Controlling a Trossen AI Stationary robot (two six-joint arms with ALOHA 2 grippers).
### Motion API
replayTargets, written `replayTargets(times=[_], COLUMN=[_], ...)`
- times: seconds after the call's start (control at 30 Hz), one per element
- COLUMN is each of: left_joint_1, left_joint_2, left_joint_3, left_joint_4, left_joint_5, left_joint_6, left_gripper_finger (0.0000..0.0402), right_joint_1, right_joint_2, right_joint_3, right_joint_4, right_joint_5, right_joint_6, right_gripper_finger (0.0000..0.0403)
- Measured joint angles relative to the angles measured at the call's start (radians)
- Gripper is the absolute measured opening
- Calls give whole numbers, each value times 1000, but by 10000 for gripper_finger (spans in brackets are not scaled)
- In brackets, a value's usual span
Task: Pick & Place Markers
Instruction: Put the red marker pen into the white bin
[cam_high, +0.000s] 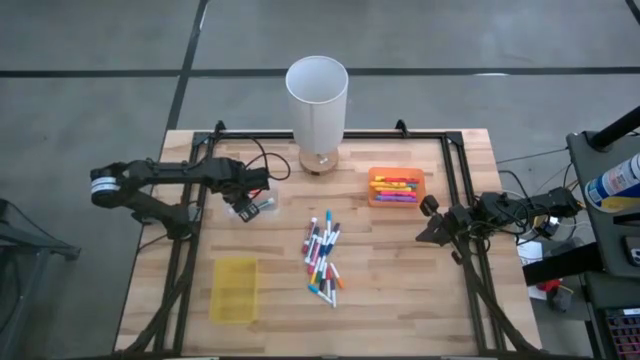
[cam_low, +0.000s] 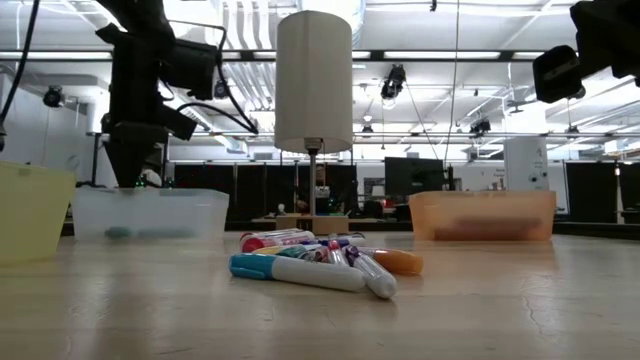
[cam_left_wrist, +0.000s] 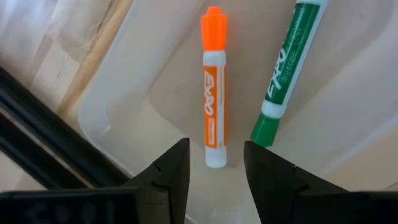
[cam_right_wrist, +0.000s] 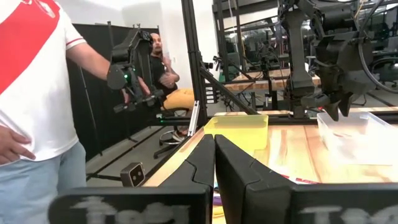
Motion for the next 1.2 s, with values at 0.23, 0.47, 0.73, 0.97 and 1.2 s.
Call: replayTargets(times=[0.23, 0.47, 0.73, 0.97, 1.2], left_joint_1=[0, -15, -101, -198, -293], left_joint_2=[-1, -4, -4, -4, 20], left_joint_3=[78, 203, 328, 352, 331], left_joint_4=[-74, -123, -113, 96, 302], left_joint_5=[1, 15, 22, 141, 156], left_joint_6=[-28, -110, -175, -248, -314], left_gripper_finger=[146, 146, 146, 147, 147], right_joint_1=[0, 0, 0, 0, 0], right_joint_2=[0, 0, 0, 0, 0], right_joint_3=[0, 0, 0, 0, 0], right_joint_4=[0, 0, 0, 0, 0], right_joint_5=[0, 0, 0, 0, 0], right_joint_6=[0, 0, 0, 0, 0], right_gripper_finger=[9, 9, 9, 9, 9])
